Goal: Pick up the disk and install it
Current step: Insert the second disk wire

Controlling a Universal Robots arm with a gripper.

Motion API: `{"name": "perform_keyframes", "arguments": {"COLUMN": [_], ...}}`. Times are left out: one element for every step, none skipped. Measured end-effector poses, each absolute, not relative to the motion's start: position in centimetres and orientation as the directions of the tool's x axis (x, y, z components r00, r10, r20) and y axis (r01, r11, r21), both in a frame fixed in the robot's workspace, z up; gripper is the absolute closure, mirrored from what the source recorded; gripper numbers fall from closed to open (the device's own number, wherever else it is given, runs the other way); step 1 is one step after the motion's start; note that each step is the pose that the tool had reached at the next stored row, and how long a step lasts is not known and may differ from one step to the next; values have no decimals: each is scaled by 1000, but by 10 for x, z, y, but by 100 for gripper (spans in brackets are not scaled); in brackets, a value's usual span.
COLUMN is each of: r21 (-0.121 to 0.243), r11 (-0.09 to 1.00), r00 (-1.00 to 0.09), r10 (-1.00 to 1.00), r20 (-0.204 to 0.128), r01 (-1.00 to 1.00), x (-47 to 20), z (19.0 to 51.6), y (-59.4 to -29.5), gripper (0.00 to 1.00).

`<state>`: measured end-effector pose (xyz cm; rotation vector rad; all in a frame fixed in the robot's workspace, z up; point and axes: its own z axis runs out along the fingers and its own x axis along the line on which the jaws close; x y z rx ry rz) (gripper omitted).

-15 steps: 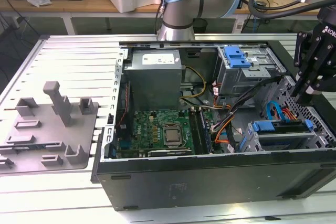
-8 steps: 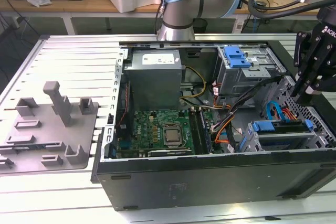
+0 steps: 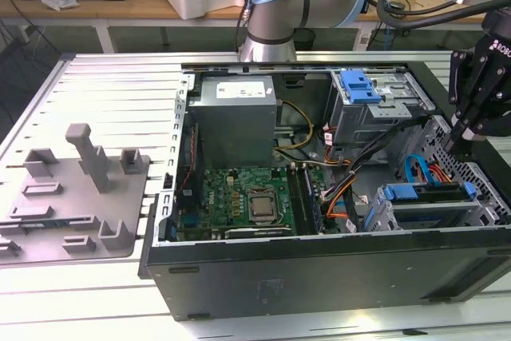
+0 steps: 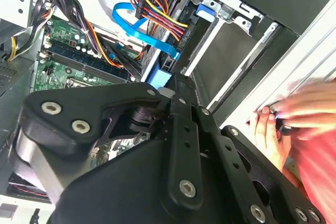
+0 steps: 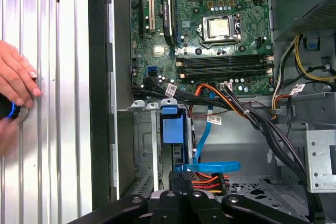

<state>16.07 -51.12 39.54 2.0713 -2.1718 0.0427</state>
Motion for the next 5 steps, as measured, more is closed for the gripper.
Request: {"name": "perform_keyframes", "arguments": {"r21": [76,76,76,76,76], "r11": [52,52,52,52,52], "r00": [-42,-42,-42,-42,-42], "r10": [-992,-992,-992,-992,-992], "r20": [121,121,121,121,121], "r01": [-996,-996,-996,-996,-996], "x": [161,161,161,161,161], "z": [395,395,395,395,395], "y": [-511,-511,-511,-511,-511], "gripper": [89,89,89,89,89]}}
